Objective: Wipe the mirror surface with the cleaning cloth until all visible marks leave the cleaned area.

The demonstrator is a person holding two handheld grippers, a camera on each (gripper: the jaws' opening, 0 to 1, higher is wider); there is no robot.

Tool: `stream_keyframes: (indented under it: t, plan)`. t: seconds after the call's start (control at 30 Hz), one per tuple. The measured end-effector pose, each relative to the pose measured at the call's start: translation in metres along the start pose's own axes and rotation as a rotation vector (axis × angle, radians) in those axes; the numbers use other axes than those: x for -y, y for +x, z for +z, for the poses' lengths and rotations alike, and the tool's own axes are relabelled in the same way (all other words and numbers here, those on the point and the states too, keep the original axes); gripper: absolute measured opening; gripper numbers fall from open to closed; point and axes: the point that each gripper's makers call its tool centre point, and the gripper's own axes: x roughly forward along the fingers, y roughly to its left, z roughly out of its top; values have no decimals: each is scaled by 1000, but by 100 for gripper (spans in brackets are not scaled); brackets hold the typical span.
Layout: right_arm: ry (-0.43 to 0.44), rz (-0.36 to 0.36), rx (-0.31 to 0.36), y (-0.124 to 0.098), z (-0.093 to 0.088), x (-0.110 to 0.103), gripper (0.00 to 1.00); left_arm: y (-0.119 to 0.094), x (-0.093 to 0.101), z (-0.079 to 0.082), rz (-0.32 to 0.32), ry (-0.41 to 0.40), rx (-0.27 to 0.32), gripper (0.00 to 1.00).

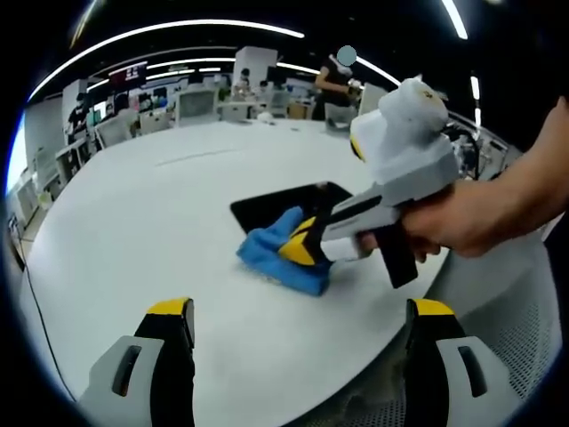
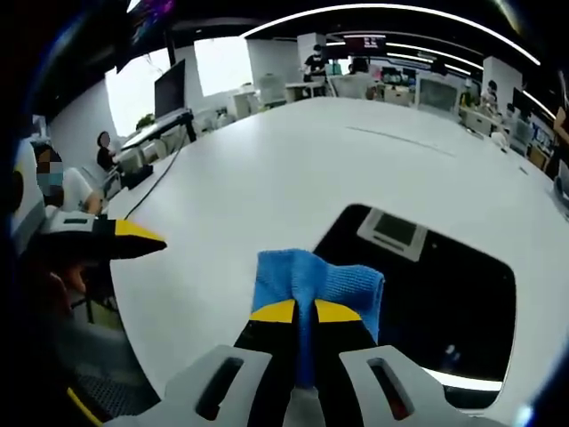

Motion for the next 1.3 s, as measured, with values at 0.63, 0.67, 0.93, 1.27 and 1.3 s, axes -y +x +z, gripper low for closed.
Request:
stream_keyframes:
  t: [0.63,0.67,0.93,1.27,1.3]
  plan:
    - [17,10,12,1,0,2,1,1,0,0,5,6,2,100]
    - [20,9,10,0,0,2,1,1,0,0,4,7,1,100]
    - [34,-1,-8,4,3,4,1,0,-4,0,16,2,2,100]
    - [-9,3,-35,15,13,12,0,0,-4,0,19,4,0,100]
    - [-19,0,-36,16,14,13,0,0,-4,0,19,4,0,100]
